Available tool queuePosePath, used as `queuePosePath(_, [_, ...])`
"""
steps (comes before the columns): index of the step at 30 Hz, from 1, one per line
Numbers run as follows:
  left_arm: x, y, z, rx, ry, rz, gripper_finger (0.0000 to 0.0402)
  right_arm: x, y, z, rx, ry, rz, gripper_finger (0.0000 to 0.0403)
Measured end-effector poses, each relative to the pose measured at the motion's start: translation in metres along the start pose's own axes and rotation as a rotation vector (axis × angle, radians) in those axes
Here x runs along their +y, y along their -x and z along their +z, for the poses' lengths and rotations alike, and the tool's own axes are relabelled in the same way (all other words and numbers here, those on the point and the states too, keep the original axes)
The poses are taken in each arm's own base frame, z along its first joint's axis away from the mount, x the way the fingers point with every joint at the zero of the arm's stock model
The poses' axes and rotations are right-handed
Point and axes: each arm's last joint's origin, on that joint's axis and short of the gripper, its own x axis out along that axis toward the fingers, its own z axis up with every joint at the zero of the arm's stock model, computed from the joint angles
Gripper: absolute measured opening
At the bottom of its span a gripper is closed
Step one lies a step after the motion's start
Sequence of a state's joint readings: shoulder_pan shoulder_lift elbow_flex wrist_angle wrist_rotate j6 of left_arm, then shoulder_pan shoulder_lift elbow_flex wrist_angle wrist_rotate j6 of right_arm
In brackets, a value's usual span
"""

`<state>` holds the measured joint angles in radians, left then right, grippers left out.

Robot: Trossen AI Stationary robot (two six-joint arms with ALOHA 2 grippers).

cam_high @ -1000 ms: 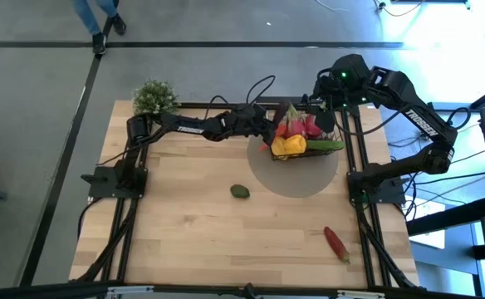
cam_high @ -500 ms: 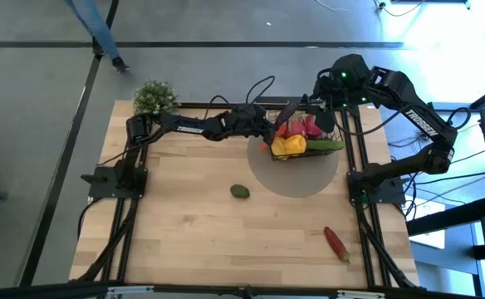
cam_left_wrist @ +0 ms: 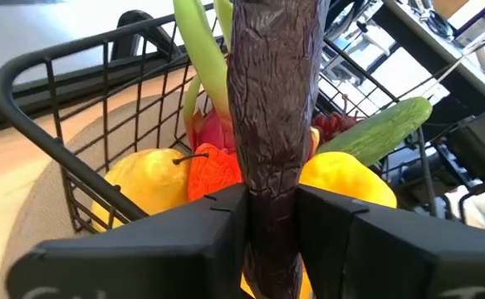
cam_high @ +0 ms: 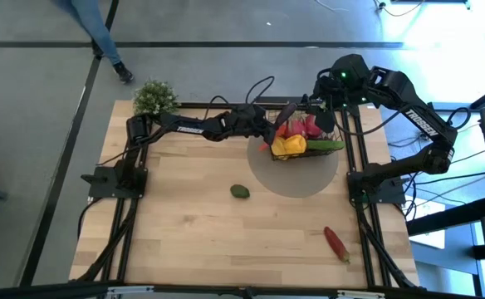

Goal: Build produce basket
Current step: Put the eggplant into the wire basket, then put the green grapes into the wire basket

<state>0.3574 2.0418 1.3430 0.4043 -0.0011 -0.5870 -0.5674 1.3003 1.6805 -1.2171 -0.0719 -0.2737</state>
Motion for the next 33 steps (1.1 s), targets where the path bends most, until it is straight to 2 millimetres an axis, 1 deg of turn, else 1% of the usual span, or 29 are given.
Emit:
queuePosePath(4, [-0.0001, 0.0, -0.0002, 0.01, 0.043, -0.012, 0.0099, 0.0, -0.0001, 0.0, 0.0, 0.0, 0.0, 0.024])
queuePosePath(7, [-0.0003, 0.0, 0.0, 0.009, 0.079, -0.016, 0.0114, 0.0, 0.0, 0.0, 0.0, 0.0, 0.0, 0.024])
queuePosePath(12, [0.0001, -0.0002, 0.0009, 0.011, 0.175, -0.031, 0.0119, 0.0, -0.0001, 0.0, 0.0, 0.0, 0.0, 0.024])
queuePosePath(14, [0.0021, -0.0002, 0.0012, 0.03, 0.175, -0.041, 0.0118, 0.0001, -0.0001, 0.0, 0.0, 0.001, 0.0, 0.024])
queuePosePath(19, [-0.0004, 0.0004, 0.0021, 0.061, 0.172, -0.112, 0.0117, 0.0001, -0.0001, 0.0, 0.0, 0.004, 0.0, 0.024])
queuePosePath(20, [-0.0014, 0.0013, 0.0026, 0.07, 0.166, -0.125, 0.0117, 0.0001, -0.0001, 0.0, 0.0, 0.01, 0.0, 0.024])
queuePosePath(25, [-0.0029, 0.0023, 0.001, 0.078, 0.013, -0.124, 0.0117, 0.0001, -0.0001, -0.0001, 0.001, 0.018, 0.0, 0.024])
queuePosePath(31, [-0.001, 0.0023, 0.0018, 0.068, -0.029, -0.105, 0.0117, 0.0005, -0.0001, -0.0013, 0.014, 0.022, 0.004, 0.024])
queuePosePath(33, [0.0005, 0.0049, 0.0062, 0.067, -0.054, -0.097, 0.0117, 0.0006, -0.0001, -0.0018, 0.019, 0.024, 0.006, 0.024])
